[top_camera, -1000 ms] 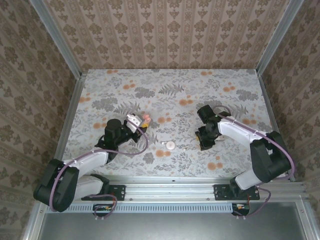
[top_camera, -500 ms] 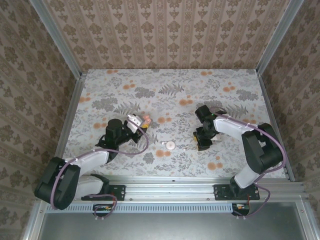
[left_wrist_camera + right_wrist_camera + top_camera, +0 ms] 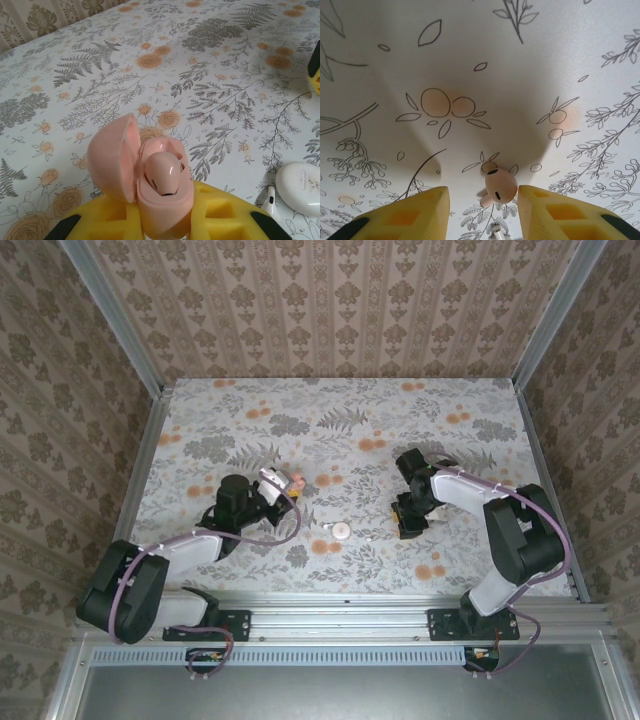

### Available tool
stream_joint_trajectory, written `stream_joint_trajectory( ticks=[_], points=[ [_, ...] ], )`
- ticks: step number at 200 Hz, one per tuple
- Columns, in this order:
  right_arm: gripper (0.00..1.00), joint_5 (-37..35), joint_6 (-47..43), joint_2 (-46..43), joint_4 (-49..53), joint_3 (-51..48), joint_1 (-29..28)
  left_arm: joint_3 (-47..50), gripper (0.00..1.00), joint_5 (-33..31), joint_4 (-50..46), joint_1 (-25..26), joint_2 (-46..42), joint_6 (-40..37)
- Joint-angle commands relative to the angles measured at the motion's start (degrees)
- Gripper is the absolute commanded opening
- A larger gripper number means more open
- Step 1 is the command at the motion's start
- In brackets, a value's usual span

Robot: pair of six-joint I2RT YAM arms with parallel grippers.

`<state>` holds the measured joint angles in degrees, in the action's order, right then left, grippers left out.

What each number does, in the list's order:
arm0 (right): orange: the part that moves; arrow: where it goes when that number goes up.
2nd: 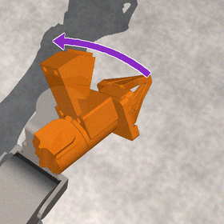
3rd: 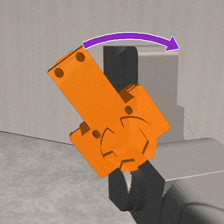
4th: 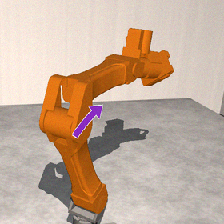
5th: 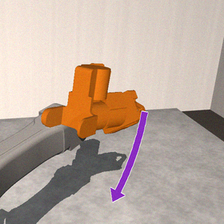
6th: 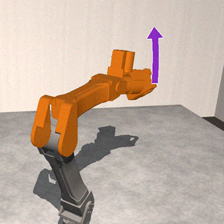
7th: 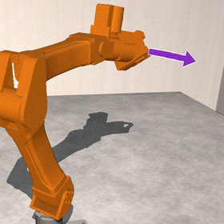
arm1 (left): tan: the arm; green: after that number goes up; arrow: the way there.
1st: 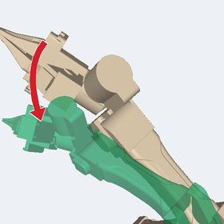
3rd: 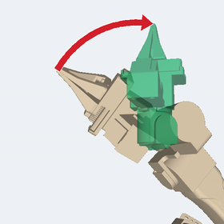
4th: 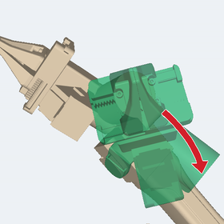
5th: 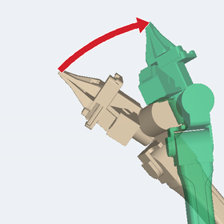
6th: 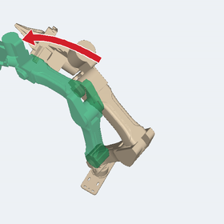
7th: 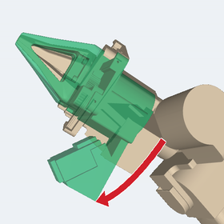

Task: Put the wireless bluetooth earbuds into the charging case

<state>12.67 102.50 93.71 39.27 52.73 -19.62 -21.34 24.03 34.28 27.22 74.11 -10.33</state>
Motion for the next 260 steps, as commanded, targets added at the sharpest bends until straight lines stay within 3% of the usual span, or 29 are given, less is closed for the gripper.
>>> stream_joint_trajectory(
  ticks=[1,86,260],
  points=[
    [0.41,1.5,-0.2,1.6,2.0,0.0,0.3,-1.9,0.13,2.3,1.8,-0.6,1.0,0.8],
    [0.28,2.3,-1.1,2.7,1.7,-1.0,0.9,-2.6,0.12,2.9,1.8,-0.7,2.0,1.2],
    [0.16,-0.8,-6.8,-3.3,-0.9,-2.1,1.6,-3.3,0.12,4.6,2.4,-0.7,2.6,2.6]
  ],
)
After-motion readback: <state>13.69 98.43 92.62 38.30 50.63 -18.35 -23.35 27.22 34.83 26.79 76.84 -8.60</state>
